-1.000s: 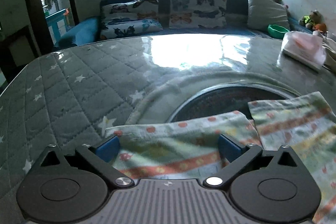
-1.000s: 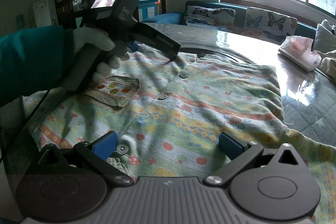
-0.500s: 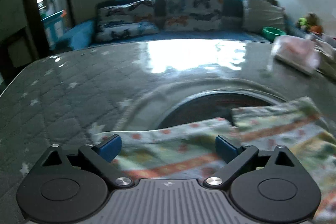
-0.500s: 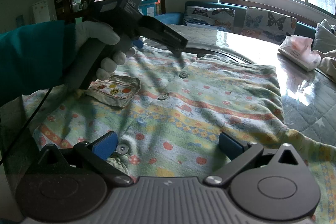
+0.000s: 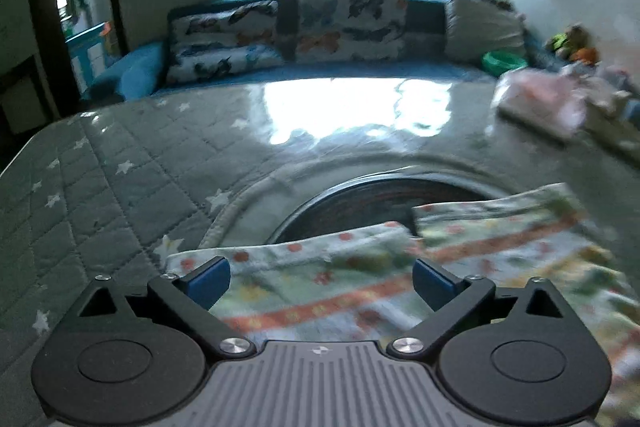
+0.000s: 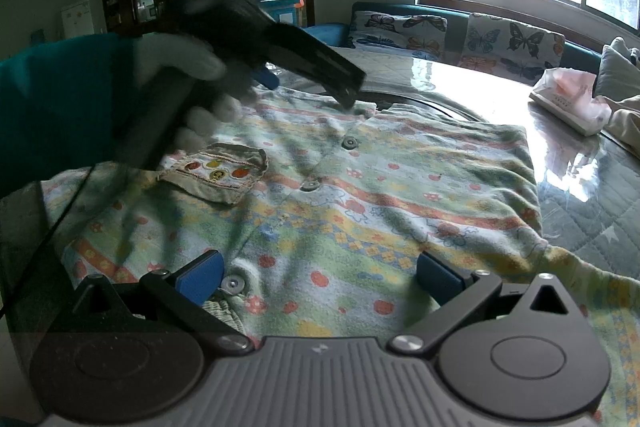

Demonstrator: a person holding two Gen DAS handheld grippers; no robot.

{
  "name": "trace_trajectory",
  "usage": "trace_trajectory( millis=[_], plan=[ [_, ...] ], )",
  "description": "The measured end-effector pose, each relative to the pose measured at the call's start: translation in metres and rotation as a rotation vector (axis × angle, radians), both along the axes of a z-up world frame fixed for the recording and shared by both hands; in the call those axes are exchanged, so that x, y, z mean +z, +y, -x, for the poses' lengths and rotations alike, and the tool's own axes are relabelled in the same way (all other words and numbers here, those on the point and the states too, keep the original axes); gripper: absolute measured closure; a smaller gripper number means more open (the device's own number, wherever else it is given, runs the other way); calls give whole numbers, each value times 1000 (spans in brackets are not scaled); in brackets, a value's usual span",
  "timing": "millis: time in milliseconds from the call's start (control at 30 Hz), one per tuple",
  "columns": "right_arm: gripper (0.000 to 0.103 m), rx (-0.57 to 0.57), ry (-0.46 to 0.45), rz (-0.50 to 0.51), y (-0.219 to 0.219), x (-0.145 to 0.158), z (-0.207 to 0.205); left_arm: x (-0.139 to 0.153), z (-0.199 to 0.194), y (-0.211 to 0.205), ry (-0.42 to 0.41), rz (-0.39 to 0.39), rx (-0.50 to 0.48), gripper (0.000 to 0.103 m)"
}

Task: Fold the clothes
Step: 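Lay the folded edge down with the left gripper and release it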

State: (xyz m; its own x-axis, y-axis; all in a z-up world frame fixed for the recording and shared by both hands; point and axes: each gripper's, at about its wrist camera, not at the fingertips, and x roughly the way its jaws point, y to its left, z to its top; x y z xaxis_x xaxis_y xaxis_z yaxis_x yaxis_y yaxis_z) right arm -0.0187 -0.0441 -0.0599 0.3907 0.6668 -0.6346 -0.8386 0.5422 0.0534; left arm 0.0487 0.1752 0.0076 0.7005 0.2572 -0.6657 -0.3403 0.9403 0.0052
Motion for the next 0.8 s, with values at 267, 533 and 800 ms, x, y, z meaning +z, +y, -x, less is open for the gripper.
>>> trace_trajectory(
  millis=[267, 533, 800],
  plan=[
    [0, -8, 10, -2, -2, 4, -1, 19, 93, -31, -33, 9, -93, 2],
    [0, -101, -20, 27, -29, 18, -1, 8, 171, -58, -43, -51, -94, 2],
    [0, -153, -10, 63, -62, 10, -2, -19, 198, -55, 14, 10, -56, 2]
  ],
)
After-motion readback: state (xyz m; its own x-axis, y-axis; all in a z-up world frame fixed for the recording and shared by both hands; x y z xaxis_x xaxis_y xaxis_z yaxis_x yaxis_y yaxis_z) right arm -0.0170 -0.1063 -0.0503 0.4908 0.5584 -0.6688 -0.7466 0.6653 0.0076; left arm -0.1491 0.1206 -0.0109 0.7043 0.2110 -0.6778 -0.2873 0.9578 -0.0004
